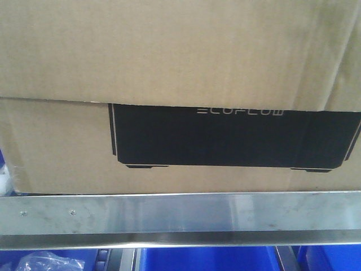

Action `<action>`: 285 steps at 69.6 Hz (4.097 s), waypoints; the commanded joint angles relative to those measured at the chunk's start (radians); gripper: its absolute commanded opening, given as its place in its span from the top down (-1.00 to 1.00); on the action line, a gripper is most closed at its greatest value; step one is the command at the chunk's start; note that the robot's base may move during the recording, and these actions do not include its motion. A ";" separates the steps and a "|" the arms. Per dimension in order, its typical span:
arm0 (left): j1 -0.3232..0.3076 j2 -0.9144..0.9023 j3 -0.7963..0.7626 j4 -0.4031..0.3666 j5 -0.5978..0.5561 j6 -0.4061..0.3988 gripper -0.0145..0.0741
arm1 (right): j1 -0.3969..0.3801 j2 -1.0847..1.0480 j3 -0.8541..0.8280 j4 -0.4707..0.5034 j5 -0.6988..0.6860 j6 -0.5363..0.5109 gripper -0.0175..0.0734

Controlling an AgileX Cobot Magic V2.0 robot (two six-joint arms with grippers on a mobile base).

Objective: Grab box from left shelf to table start

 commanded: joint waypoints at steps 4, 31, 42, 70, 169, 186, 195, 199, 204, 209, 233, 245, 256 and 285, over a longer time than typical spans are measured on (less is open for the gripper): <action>-0.005 -0.025 -0.038 -0.006 -0.053 -0.009 -0.21 | 0.002 0.165 -0.186 0.000 -0.005 -0.003 -0.52; -0.005 -0.016 -0.038 0.009 -0.052 -0.009 -0.21 | 0.001 0.660 -0.656 0.003 0.471 -0.002 -0.64; -0.005 -0.016 -0.038 0.009 -0.052 -0.009 -0.21 | 0.001 0.822 -0.839 0.002 0.653 -0.003 -0.64; -0.005 -0.016 -0.038 0.009 -0.052 -0.009 -0.21 | -0.005 1.077 -1.045 -0.061 0.717 -0.062 -0.64; -0.005 -0.011 -0.038 0.014 -0.073 -0.009 0.89 | -0.059 1.359 -1.046 -0.070 0.613 -0.062 0.49; -0.005 -0.013 -0.038 0.054 -0.093 -0.009 0.89 | -0.059 1.338 -1.048 -0.070 0.611 -0.062 0.49; -0.007 -0.026 -0.057 0.054 -0.078 -0.035 0.89 | -0.059 1.287 -1.048 -0.069 0.586 -0.062 0.49; -0.016 -0.037 -0.068 0.057 -0.066 -0.043 0.89 | -0.059 1.259 -1.048 -0.065 0.586 -0.056 0.49; -0.030 -0.059 -0.080 0.059 -0.062 -0.043 0.89 | -0.058 1.225 -1.048 -0.052 0.587 -0.056 0.49; -0.046 -0.084 -0.082 0.059 -0.047 -0.046 0.89 | -0.056 1.192 -1.048 -0.028 0.596 -0.056 0.49; -0.076 -0.216 -0.018 0.122 0.006 -0.151 0.89 | 0.024 1.053 -1.038 0.005 0.717 -0.053 0.49; -0.076 -0.334 0.119 0.118 -0.029 -0.174 0.89 | 0.084 0.970 -0.921 0.009 0.707 -0.016 0.49; -0.076 -0.440 0.254 0.116 -0.045 -0.174 0.89 | 0.108 0.854 -0.748 0.018 0.683 -0.007 0.49; -0.076 -0.636 0.375 0.108 -0.105 -0.170 0.89 | 0.108 0.562 -0.577 0.043 0.583 -0.007 0.49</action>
